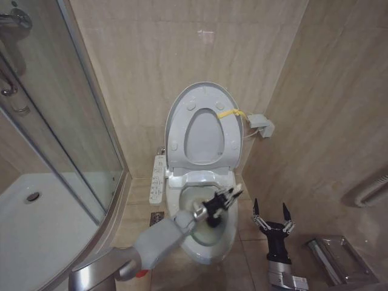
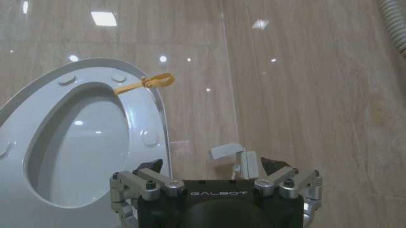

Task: Open the toilet lid, clean the toilet bowl with a toilet brush, close the toilet lid, and flush.

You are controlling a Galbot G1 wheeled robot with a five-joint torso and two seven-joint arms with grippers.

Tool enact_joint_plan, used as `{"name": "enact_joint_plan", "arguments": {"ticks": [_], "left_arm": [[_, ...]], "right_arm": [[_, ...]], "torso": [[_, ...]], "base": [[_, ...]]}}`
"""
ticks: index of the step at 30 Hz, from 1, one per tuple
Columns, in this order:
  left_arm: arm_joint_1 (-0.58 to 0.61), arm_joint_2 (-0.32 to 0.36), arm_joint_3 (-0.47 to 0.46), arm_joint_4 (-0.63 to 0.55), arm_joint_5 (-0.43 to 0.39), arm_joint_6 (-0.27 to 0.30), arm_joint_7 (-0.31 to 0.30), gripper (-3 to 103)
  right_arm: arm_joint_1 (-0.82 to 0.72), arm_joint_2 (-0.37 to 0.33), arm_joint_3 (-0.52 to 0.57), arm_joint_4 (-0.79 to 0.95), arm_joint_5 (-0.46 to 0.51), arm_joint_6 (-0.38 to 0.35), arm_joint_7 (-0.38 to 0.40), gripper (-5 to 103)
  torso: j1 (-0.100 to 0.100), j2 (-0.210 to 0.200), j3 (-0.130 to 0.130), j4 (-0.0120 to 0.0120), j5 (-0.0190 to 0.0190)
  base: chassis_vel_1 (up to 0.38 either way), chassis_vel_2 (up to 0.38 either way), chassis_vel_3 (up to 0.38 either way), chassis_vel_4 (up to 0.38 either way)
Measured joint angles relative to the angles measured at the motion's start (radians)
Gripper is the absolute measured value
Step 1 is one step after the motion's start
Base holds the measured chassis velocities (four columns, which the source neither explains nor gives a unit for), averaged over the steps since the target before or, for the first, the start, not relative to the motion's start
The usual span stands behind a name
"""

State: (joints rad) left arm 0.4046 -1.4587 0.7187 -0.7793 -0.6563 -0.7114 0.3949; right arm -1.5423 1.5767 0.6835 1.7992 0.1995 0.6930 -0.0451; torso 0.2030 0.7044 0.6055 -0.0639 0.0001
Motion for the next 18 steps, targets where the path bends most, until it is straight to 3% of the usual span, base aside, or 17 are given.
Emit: {"name": "enact_joint_plan", "arguments": {"ticks": [2,5,6,9,11,13,16,18], "left_arm": [[0.007,-0.003,-0.012,0.046,0.008,-0.006,0.006,19],[0.005,-0.01,-0.041,0.065,0.004,-0.007,0.008,19],[-0.001,-0.007,-0.043,0.027,-0.004,-0.003,0.004,19],[-0.01,-0.01,-0.043,-0.062,-0.023,0.006,-0.015,19],[-0.009,-0.014,-0.023,-0.115,-0.036,0.014,-0.03,19],[-0.003,-0.014,-0.014,-0.096,-0.031,0.014,-0.028,19],[0.019,-0.014,-0.014,0.047,-0.006,-0.007,-0.017,19],[0.019,-0.007,-0.018,0.045,-0.007,-0.01,-0.018,19]], "right_arm": [[-0.004,0.0,0.0,0.002,0.0,0.002,0.0,100],[-0.007,0.0,0.0,0.001,0.0,0.008,0.0,100],[-0.006,0.002,0.002,-0.004,0.001,0.009,0.0,100],[-0.002,0.007,0.002,-0.006,0.0,0.009,0.0,100],[0.0,0.011,0.0,-0.001,-0.005,0.009,-0.001,100],[-0.001,0.012,-0.001,0.001,-0.007,0.008,-0.001,100],[-0.005,0.012,-0.003,0.009,-0.008,0.008,-0.002,100],[-0.005,0.01,-0.002,0.011,-0.008,0.009,-0.003,100]], "torso": [[0.0,0.0,0.0,0.0006,0.0],[0.0,0.0,0.0,-0.0003,-0.0006],[0.0,0.0,0.0,0.001,0.0006],[0.0,0.0,0.0,0.0002,0.0002],[0.0,0.0,0.0,-0.0016,-0.0004],[0.0,0.0,0.0,-0.0012,-0.0003],[0.0,0.0,0.0,0.0008,-0.0002],[0.0,0.0,-0.001,-0.0001,0.0]], "base": [[0.0,0.0,0.0,0.0],[0.0,0.0,0.0,0.0],[0.0,0.0,0.0,0.0],[0.0,0.0,0.0,0.0],[0.0,0.0,0.0,0.0],[0.0,0.0,0.0,0.0],[0.0,0.0,0.0,0.0],[0.0,0.0,0.0,0.0]]}}
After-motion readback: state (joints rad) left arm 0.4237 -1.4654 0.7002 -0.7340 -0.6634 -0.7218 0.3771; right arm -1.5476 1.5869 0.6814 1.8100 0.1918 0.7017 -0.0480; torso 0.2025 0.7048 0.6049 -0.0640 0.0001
